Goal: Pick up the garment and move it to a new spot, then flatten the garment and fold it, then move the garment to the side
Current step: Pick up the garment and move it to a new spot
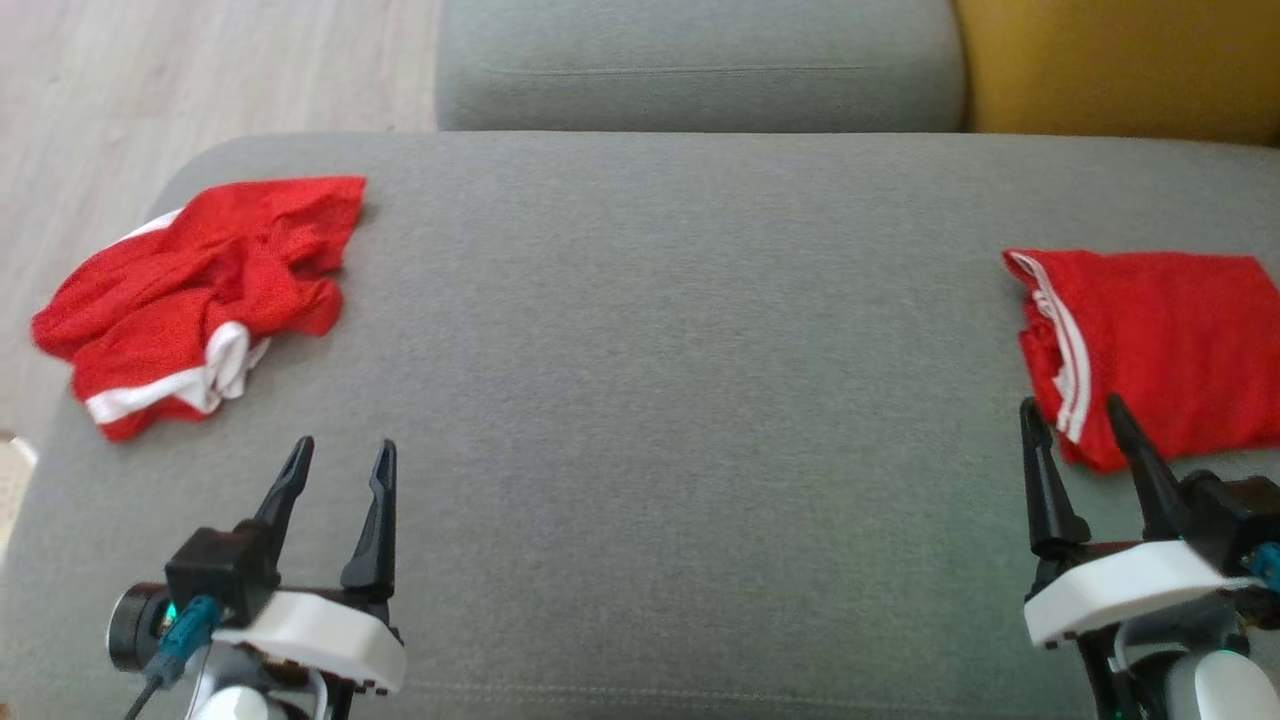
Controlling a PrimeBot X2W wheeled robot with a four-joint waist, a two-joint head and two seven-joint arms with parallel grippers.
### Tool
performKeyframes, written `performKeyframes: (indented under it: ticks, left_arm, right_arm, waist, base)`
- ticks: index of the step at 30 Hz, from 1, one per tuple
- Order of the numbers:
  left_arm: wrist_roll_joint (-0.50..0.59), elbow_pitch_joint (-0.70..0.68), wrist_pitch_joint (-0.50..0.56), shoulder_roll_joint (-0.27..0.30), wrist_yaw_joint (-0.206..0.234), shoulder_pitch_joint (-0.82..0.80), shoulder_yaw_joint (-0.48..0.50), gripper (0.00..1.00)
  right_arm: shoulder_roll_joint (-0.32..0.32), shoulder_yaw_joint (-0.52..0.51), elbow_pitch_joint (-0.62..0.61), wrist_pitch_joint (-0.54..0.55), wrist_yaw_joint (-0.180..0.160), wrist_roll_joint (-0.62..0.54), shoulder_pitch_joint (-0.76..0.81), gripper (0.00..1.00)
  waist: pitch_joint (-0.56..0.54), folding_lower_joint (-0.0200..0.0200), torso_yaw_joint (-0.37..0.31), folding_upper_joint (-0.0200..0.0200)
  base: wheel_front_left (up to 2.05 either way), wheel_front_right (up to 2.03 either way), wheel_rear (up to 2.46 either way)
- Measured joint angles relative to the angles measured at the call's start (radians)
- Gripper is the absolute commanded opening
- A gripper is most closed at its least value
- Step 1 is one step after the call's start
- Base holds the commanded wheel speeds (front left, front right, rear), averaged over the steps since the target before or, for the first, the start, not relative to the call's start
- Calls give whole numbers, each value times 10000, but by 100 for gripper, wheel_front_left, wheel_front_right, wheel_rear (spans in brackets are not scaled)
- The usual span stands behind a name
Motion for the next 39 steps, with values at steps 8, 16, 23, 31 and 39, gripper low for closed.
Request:
performKeyframes:
  ticks: [8, 16, 23, 31, 39]
  left_arm:
    - [-46, 4, -13, -48, 77, -76, 10, 100]
    - [-54, 33, -59, -81, 73, -171, 27, 100]
    - [-56, 54, -138, -81, 71, -171, 33, 100]
    - [-54, 52, -146, -82, 73, -176, 33, 100]
    - [-21, -13, -165, -98, 56, -451, 188, 100]
  right_arm:
    - [0, 186, -368, 102, 0, 0, 154, 100]
    - [4, 458, -508, 174, 0, 79, 241, 100]
    - [4, 476, -508, 190, 2, 82, 249, 100]
    - [4, 472, -514, 263, 0, 82, 253, 100]
    - [4, 474, -788, 370, 0, 73, 239, 100]
  waist:
    - [-50, 0, 983, 0]
    - [-153, 0, 2140, 0]
    - [-203, 0, 2817, 0]
    - [-168, 0, 3027, 0]
    - [219, 0, 2954, 0]
  base:
    - [0, 0, 0]
    - [0, 0, 0]
    - [0, 0, 0]
    - [0, 0, 0]
    - [0, 0, 0]
